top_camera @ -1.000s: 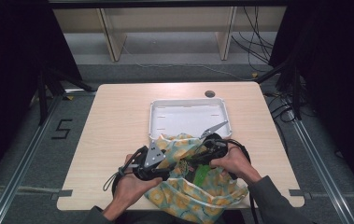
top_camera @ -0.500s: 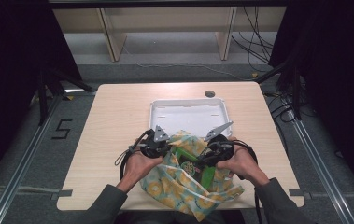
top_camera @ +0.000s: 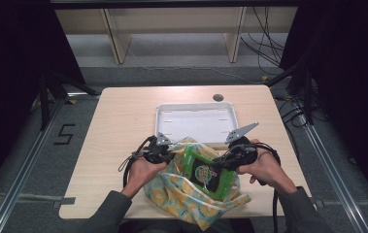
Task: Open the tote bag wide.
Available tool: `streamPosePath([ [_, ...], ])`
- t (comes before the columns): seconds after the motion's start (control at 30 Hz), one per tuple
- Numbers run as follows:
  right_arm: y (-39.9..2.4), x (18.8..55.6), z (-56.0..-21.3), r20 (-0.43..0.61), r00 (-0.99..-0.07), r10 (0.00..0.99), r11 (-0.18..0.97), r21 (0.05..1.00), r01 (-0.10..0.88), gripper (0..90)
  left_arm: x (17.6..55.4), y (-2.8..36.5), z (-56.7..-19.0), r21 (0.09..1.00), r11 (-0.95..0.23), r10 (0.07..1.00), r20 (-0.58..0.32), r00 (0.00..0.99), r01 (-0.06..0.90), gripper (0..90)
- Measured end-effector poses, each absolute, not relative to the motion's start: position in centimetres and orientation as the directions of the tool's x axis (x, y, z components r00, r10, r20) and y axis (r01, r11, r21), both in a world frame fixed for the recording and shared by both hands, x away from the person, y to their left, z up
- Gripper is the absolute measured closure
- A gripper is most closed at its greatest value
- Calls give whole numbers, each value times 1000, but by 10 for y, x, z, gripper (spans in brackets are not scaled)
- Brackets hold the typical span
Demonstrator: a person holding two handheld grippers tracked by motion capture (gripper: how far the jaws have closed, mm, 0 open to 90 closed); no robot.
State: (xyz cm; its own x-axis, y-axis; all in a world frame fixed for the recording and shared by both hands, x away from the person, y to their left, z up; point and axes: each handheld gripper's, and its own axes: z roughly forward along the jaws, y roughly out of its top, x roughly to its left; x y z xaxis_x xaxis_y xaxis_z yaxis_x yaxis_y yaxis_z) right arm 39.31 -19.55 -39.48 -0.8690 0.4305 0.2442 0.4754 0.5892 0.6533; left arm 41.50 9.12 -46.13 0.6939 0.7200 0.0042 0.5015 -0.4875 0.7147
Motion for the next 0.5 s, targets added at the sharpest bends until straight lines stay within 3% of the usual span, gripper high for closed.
streamPosePath([
  [0.37,-215,394,-370,261,-852,453,498,719,485,804,412,98,-469,695,-500,713,-8,701,517,811],
  [0.5,-221,396,-361,273,-846,457,458,744,487,804,409,102,-468,695,-483,723,-26,691,532,727],
])
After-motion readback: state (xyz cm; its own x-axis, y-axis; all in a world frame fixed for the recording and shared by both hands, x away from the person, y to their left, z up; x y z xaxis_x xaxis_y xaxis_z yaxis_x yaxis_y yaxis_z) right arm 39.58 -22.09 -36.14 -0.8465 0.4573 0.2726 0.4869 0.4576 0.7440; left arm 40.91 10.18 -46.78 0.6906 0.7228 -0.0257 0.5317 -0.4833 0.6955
